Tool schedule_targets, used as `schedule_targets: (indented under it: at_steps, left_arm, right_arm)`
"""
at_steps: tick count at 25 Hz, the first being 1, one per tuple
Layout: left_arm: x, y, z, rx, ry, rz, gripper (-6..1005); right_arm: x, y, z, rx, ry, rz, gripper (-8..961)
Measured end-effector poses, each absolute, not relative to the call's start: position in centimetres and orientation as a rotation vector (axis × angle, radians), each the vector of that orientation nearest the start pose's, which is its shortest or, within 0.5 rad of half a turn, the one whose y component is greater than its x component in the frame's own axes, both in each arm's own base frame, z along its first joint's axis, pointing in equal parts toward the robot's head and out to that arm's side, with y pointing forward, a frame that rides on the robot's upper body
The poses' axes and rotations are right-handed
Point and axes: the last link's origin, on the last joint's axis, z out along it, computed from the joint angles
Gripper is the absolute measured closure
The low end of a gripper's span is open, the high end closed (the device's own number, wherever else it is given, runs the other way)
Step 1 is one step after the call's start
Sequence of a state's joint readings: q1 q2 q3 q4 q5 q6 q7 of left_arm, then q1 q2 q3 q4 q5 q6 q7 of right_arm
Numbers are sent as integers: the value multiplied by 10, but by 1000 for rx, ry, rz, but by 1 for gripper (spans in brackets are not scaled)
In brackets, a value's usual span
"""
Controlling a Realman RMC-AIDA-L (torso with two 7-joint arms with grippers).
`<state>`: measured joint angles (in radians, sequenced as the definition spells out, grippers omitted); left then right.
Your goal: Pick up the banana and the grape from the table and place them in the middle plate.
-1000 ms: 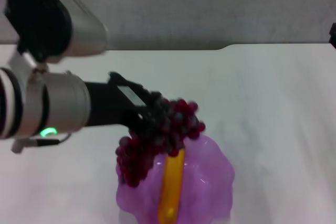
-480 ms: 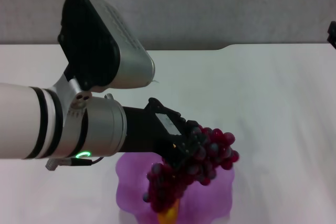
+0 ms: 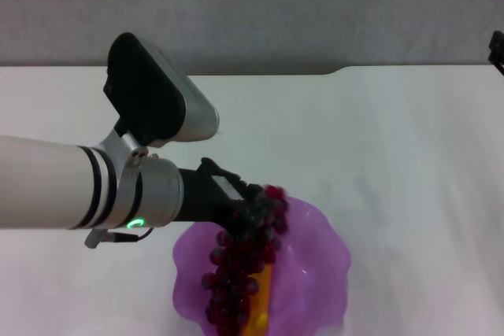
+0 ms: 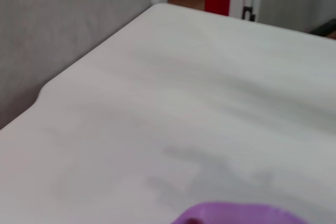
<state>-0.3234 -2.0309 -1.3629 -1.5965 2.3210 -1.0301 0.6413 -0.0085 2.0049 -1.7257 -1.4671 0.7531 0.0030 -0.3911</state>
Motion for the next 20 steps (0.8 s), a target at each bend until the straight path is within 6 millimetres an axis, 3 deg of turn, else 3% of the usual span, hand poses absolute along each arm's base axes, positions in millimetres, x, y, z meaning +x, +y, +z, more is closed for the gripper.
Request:
schedule_targets:
  at_steps: [4, 8, 20]
  left_arm:
    - [-170, 334, -59, -2647, -490, 67, 809]
    - [-180, 334, -67, -2675, -491, 125, 809]
    - [-169, 328, -62, -2676, -437, 82, 800]
  right_arm:
    - [245, 346, 67, -1641, 717, 540, 347]
    - [246, 346, 67, -1642, 717, 539, 346]
    - [246, 346, 67, -1642, 719, 537, 347]
